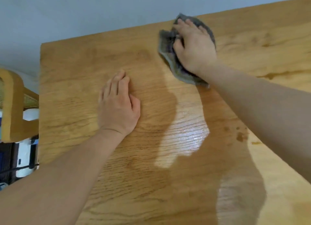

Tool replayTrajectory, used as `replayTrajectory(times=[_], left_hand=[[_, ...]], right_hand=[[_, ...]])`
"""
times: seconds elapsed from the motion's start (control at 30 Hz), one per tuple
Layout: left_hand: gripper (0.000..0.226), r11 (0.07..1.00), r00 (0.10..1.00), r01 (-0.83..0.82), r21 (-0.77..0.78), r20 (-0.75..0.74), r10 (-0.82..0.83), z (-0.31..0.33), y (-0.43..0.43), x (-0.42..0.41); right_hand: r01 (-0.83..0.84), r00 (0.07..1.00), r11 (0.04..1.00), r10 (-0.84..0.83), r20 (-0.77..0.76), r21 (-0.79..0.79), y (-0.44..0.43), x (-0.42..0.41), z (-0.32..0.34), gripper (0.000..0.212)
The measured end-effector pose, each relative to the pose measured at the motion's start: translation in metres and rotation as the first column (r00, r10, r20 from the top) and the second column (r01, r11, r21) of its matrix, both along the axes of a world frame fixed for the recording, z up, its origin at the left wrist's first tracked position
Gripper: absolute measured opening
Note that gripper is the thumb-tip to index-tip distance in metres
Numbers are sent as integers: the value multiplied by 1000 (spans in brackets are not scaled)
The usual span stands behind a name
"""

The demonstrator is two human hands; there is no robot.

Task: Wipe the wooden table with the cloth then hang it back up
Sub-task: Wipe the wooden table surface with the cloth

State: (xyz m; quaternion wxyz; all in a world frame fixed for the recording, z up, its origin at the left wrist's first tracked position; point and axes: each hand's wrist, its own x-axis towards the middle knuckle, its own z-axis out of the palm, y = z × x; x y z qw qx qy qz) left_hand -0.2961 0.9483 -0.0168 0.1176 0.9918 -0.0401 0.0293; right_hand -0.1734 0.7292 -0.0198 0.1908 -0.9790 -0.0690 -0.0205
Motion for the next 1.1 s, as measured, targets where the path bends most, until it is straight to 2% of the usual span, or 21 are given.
replayTrajectory(times=[0.07, 0.1, 0.17, 0.23, 0.3, 0.33, 0.4, 0.43, 0.5, 0.57, 0.63, 0.7, 0.77, 0.83, 0.87, 0.9, 0.93, 1.0, 1.07, 1.1], left_hand=[[48, 1000, 1000, 6, -1, -2, -6, 0, -1, 0], [48, 1000, 1000, 10, -6, 1, -10, 1, -1, -1], [50, 1000, 1000, 8, -11, 5, -8, 1, -1, -3], [52, 1000, 1000, 3, -11, 5, -2, 3, -1, -3], [54, 1000, 1000, 2, -18, 1, -2, 3, -1, -2], [54, 1000, 1000, 10, -23, -1, -10, 2, -1, -1], [55, 999, 1000, 24, -32, -3, -24, 2, 1, 2], [55, 999, 1000, 22, -34, -9, -22, 1, 2, 2], [54, 999, 999, 21, -26, -28, -22, 0, 1, 1], [54, 1000, 999, 27, -16, -29, -27, 0, 2, -1], [54, 999, 999, 21, -26, -26, -22, 1, 1, -1], [54, 1000, 1000, 14, -27, -18, -15, 2, 0, -1], [54, 1000, 1000, 11, -25, -16, -12, 2, -1, -1], [53, 999, 1000, 14, -32, -15, -14, 2, -2, -1], [53, 999, 1000, 13, -34, -14, -13, 3, -1, 0], [52, 999, 1000, 13, -37, -15, -14, 3, -1, 1], [52, 999, 1000, 15, -39, -17, -16, 3, -1, 2], [51, 999, 1000, 13, -38, -26, -14, 3, -1, 1], [50, 999, 1000, 10, -39, -25, -11, 3, -1, -1], [49, 999, 1000, 11, -39, -23, -11, 3, -1, -2]], right_hand=[[133, 991, 991, -133, -14, -17, -9, -5, 3, 50], [111, 994, 993, -112, -17, -27, 1, -20, 3, 51], [-104, 995, 995, 104, 3, -8, 29, -79, 6, 52], [-370, 928, 929, 371, -22, 23, 44, -148, 7, 52], [-534, 843, 845, 534, -61, 13, 30, -165, 7, 51], [-564, 824, 826, 562, -77, -14, 20, -153, 6, 52], [-448, 894, 893, 445, -59, -50, 7, -110, 5, 53], [-320, 947, 946, 319, -36, -49, 0, -84, 6, 52], [-122, 992, 990, 120, -41, -66, -16, -40, 6, 52], [-47, 998, 995, 44, -43, -82, -15, -30, 6, 53], [-58, 998, 994, 58, -4, -94, -2, -65, 5, 54], [-238, 971, 968, 237, -22, -84, 11, -133, 5, 53], [-493, 870, 866, 488, -67, -88, 7, -182, 7, 50], [-666, 745, 740, 657, -115, -95, -12, -172, 11, 50], [-689, 725, 716, 678, -125, -111, -19, -154, 10, 50], [-650, 759, 750, 639, -122, -119, -23, -132, 9, 51], [-549, 835, 829, 540, -102, -107, -26, -108, 8, 51], [-271, 962, 958, 267, -58, -93, -29, -68, 8, 51], [-65, 997, 994, 60, -50, -93, -20, -62, 7, 51], [-18, 999, 996, 14, -39, -93, -12, -76, 5, 51]])
